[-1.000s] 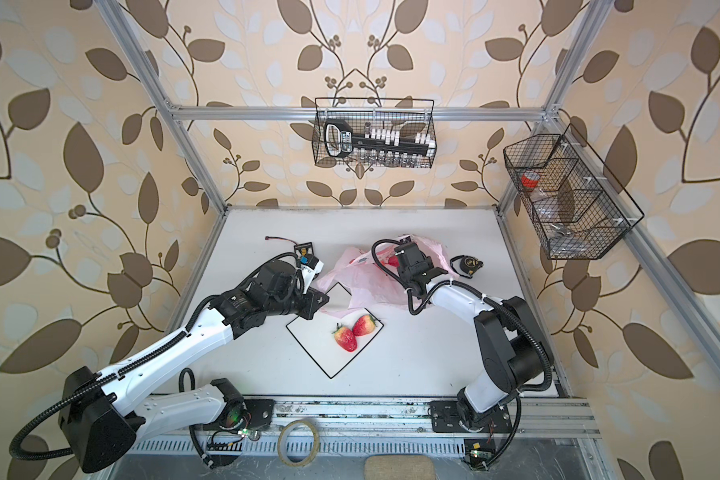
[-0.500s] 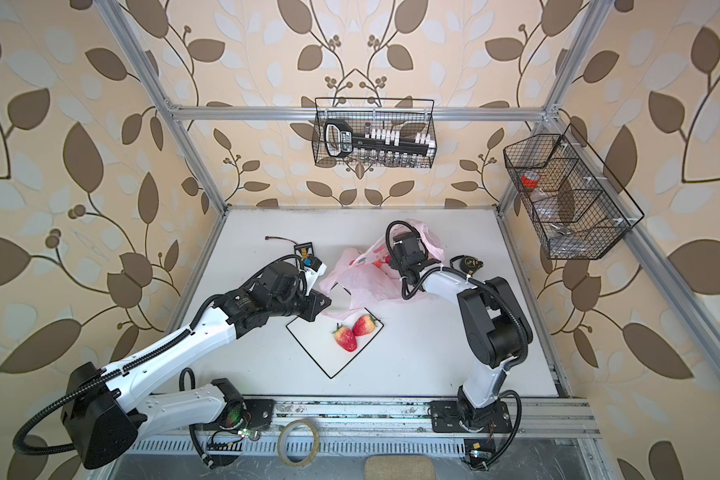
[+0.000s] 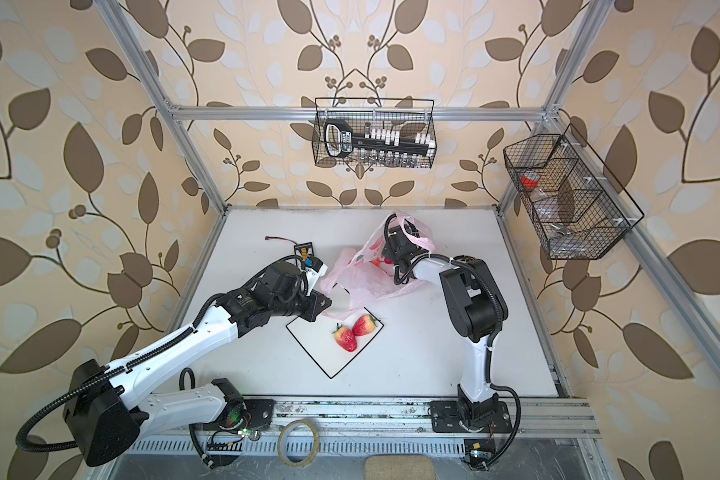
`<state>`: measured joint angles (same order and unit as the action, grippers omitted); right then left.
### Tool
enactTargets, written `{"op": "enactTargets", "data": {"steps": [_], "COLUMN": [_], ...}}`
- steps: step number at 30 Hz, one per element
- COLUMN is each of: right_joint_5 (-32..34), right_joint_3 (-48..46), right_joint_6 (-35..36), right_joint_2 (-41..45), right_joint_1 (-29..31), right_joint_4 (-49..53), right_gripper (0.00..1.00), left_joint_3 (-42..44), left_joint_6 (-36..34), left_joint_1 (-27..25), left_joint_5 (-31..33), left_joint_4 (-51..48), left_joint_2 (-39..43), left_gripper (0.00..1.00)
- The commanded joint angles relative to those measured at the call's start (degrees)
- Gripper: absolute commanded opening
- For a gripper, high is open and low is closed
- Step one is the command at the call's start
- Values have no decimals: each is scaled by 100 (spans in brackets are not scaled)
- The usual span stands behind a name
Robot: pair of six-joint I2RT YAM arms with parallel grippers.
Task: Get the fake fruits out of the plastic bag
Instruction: 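Lower the right gripper into the bag and grasp a third fake strawberry, then lift the third strawberry out of the bag toward the board with the right gripper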
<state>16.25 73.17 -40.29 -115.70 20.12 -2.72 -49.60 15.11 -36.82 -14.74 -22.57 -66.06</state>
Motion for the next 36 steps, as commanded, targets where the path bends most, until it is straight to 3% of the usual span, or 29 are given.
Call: {"op": "enactTargets", "data": {"steps": [1,16,24,30,36], "right_joint_5": [45,251,211,121,-140], "right_joint_3": [320,1330,1579,1144,464], "right_joint_6": [-110,-11,-49,18,169], "right_joint_2": [-317,-1123,-1315,-828,-62], "right_joint_1": [-17,37,51,46,14], "right_joint_4": [188,988,1229,774,285], "right_gripper": [76,69,57,43,38], "left_joint_3": [-93,-69,-57,-58,-87], "left_joint_6": [-100,-150,-148,-120,-109], "left_joint_1": [-43,-45,-45,-40,-44], "left_joint_5": [-64,39,56,117,272], "left_joint_4": [23,15,50,92,144], "left_joint_2": [32,154,208,138,94], "left_gripper": [0,0,0,0,0]}}
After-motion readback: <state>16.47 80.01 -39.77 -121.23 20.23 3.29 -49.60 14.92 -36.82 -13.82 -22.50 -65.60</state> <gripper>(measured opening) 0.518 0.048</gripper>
